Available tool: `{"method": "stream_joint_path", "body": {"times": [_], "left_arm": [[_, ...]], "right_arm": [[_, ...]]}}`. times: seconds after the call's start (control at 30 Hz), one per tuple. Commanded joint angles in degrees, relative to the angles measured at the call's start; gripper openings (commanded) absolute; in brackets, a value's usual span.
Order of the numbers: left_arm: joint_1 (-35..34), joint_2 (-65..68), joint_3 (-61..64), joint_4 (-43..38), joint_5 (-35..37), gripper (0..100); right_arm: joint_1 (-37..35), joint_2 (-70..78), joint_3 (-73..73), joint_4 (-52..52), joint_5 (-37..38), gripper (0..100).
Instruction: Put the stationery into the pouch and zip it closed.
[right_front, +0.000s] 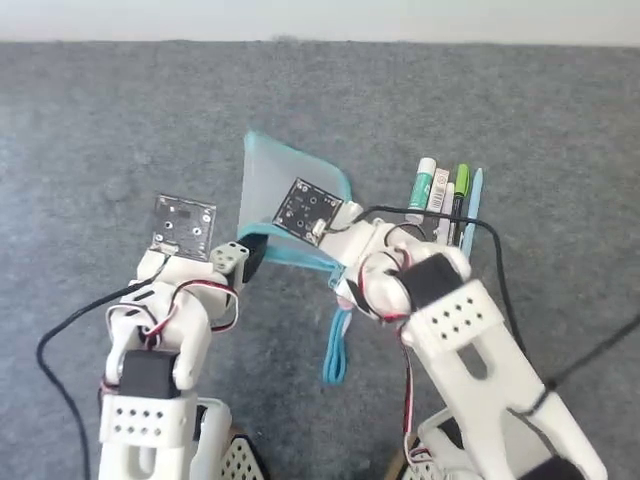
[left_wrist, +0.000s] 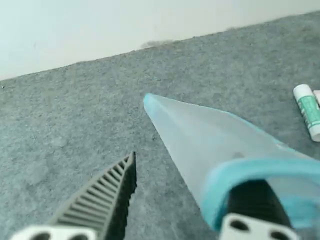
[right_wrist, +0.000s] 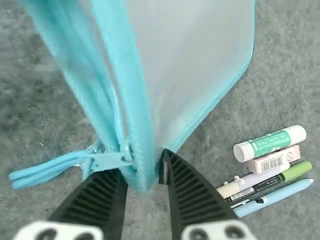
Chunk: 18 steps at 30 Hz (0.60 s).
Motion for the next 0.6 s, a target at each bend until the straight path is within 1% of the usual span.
{"method": "stream_joint_path", "body": {"times": [0.0,0.1,0.13,0.17,0.3,0.4,0.5,0.57], "left_arm": [[-0.26,0.09,1.71,-3.78,-1.05,19],[-0.26,0.00,4.09,-6.07,-0.62,8],[-0.26,0.00,5.14,-7.03,0.35,3],[-0.26,0.00,5.93,-7.91,1.41,0],[-0.35,0.09,6.90,-8.97,2.64,1],[-0.97,0.09,7.25,-8.97,6.24,1],[-3.69,0.09,7.52,-8.97,9.23,1],[-5.80,0.09,7.52,-9.05,11.16,1]], "right_arm": [[-0.66,-7.87,-0.35,2.95,1.58,0.7],[-0.66,-10.86,-0.18,4.09,1.23,0.7],[-0.66,-11.38,0.35,4.09,1.23,0.7],[-0.66,-11.56,0.79,3.91,1.14,0.8],[-0.66,-11.56,1.41,4.00,-1.41,2.8],[0.13,-11.56,1.23,5.14,-2.81,12.1],[3.65,-12.18,0.97,6.46,-4.84,20.5],[6.73,-11.65,-0.09,7.69,-5.80,21.0]]}}
